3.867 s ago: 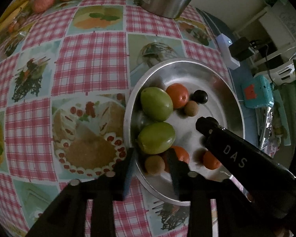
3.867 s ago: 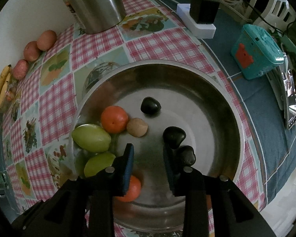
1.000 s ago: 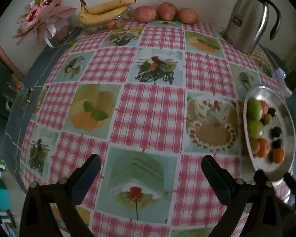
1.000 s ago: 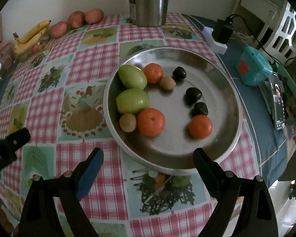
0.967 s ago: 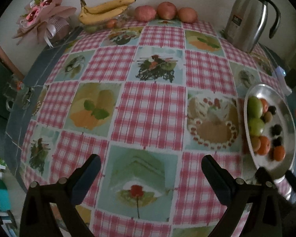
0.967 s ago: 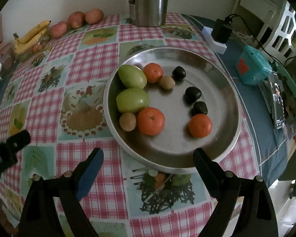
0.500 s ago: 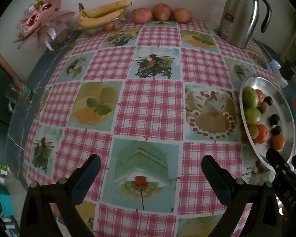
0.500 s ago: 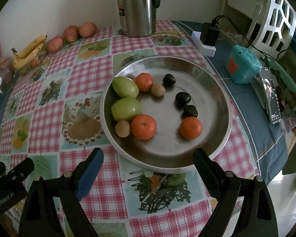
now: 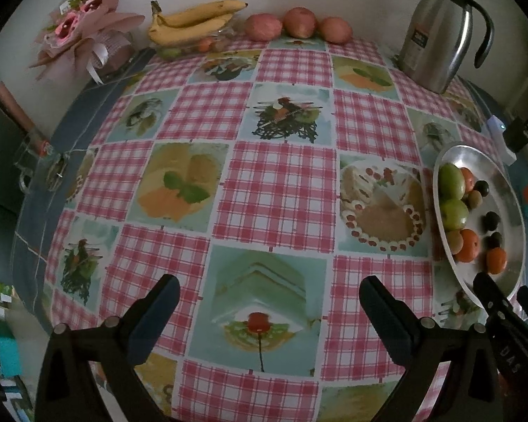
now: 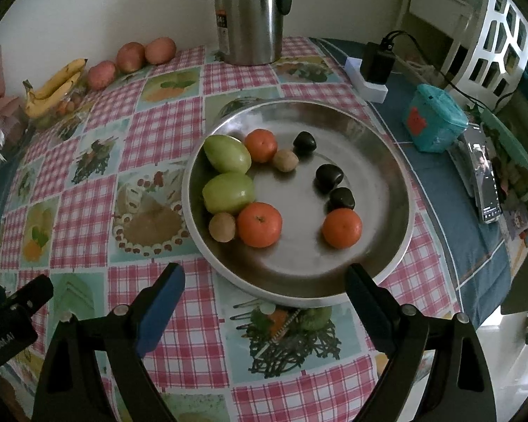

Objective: Organize fruits

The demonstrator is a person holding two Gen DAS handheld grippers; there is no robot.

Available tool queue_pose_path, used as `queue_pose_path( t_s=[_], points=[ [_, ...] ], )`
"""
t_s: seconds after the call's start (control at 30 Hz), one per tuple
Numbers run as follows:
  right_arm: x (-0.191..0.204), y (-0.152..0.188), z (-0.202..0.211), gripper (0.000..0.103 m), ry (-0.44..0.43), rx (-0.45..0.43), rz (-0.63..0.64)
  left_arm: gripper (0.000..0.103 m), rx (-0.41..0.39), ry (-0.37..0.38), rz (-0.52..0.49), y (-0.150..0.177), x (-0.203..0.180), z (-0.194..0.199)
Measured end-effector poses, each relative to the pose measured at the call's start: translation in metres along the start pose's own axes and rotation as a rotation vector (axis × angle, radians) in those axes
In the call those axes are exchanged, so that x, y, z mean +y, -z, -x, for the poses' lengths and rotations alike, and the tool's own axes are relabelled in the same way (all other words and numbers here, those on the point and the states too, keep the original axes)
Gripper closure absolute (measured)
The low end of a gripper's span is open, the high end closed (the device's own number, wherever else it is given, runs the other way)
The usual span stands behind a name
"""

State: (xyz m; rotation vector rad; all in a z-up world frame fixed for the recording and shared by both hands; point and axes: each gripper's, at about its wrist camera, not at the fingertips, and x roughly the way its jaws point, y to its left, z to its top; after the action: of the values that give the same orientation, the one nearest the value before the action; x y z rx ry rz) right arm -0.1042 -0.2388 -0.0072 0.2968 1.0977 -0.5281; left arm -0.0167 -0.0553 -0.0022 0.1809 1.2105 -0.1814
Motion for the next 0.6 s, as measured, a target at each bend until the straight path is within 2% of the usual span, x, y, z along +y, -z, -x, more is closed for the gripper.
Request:
queue_pose_path(
  t_s=[0.6],
  points=[
    [0.0029, 0.0008, -0.002, 0.011, -0.001, 0.013, 0.015, 0.0, 0.012, -0.002, 0.031, -0.0021, 0.0049, -0.0023]
  ],
)
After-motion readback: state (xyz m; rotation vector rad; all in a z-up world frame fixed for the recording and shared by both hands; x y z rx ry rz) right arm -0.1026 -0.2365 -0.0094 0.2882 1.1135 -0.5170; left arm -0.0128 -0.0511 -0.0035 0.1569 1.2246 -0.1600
